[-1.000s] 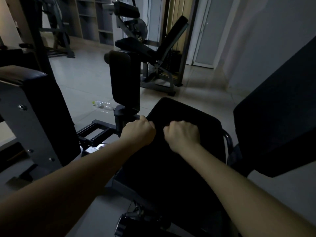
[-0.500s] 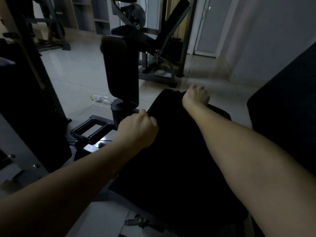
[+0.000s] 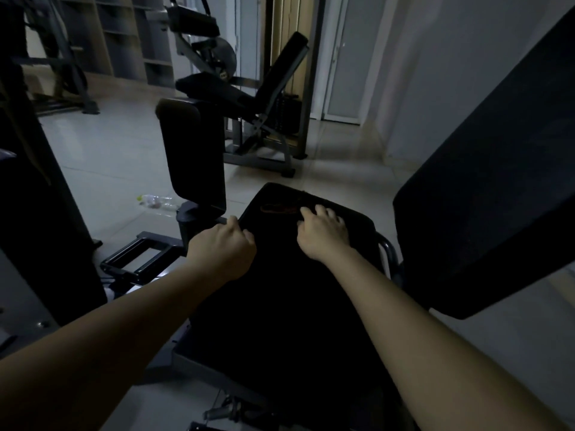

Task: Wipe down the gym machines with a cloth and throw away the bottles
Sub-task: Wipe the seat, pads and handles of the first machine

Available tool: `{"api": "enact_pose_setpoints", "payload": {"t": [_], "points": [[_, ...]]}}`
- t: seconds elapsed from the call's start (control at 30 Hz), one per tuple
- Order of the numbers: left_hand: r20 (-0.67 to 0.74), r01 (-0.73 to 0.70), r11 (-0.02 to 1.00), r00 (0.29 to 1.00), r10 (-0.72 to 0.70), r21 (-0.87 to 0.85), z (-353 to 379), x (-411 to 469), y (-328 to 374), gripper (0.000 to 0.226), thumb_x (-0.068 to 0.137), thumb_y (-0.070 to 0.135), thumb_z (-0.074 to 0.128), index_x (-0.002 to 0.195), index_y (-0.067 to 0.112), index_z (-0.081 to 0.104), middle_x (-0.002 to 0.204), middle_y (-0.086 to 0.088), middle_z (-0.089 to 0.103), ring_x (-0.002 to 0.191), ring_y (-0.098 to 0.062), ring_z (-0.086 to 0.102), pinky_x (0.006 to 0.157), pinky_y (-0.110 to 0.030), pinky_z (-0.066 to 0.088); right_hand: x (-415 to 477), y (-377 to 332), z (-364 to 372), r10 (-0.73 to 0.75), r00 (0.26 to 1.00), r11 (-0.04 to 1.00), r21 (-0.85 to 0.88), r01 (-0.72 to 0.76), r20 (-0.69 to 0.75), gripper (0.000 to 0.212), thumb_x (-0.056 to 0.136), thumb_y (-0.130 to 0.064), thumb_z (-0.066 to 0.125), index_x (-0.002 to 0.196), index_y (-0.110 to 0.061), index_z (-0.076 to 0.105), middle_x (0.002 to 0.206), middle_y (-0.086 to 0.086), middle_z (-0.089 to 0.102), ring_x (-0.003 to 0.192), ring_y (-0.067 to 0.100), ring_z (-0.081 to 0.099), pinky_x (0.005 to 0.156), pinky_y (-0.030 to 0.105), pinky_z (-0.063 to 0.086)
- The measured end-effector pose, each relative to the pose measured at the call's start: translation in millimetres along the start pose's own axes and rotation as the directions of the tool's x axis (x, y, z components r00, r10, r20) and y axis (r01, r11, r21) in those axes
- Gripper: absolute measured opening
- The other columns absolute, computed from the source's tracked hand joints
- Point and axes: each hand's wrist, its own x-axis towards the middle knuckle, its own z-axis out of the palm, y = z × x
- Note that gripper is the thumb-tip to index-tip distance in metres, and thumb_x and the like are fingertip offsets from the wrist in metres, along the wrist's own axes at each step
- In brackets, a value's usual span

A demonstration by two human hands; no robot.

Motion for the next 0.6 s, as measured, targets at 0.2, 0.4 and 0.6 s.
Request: {"api": "enact_pose_setpoints", "payload": {"t": [0.2,0.4,0.6], "points": [[0.123,-0.040,0.995,0.992,0.029,0.090,7.2,35.3,-4.1,0.069,0.101,0.061,0.025,0.162,0.030,0.016,0.159,-0.005,0.036,0.142,-0.034,0.037,0.103,-0.049,0.038,66.6,-33.7,10.2,-0.052,0.998,0.964,0.260,0.057,-0.027,0.046,0.101,-0.024,0.042,0.146,-0.022,0.046,0.156,0.002,0.036,0.144,0.025,0.032,0.114,0.039,0.033],[0.163,-0.041,0.999,0.986,0.038,0.017,12.4,40.2,-11.0,0.071,0.100,0.064,0.025,0.162,0.033,0.010,0.159,-0.006,0.035,0.143,-0.034,0.034,0.104,-0.048,0.036,56.2,29.5,3.6,0.322,0.930,0.947,0.064,-0.315,-0.178,0.037,0.096,-0.025,0.052,0.129,-0.012,0.060,0.139,0.011,0.050,0.122,0.036,0.052,0.106,0.043,0.042],[0.170,-0.031,0.999,0.985,0.038,-0.038,10.8,38.6,-8.9,0.071,0.100,0.062,0.027,0.162,0.030,0.011,0.152,-0.011,0.041,0.138,-0.035,0.040,0.103,-0.048,0.041,54.1,39.3,8.1,0.621,0.746,0.782,0.122,-0.611,-0.242,0.036,0.098,-0.012,0.044,0.130,-0.003,0.058,0.144,0.019,0.044,0.128,0.038,0.043,0.112,0.046,0.033]]}}
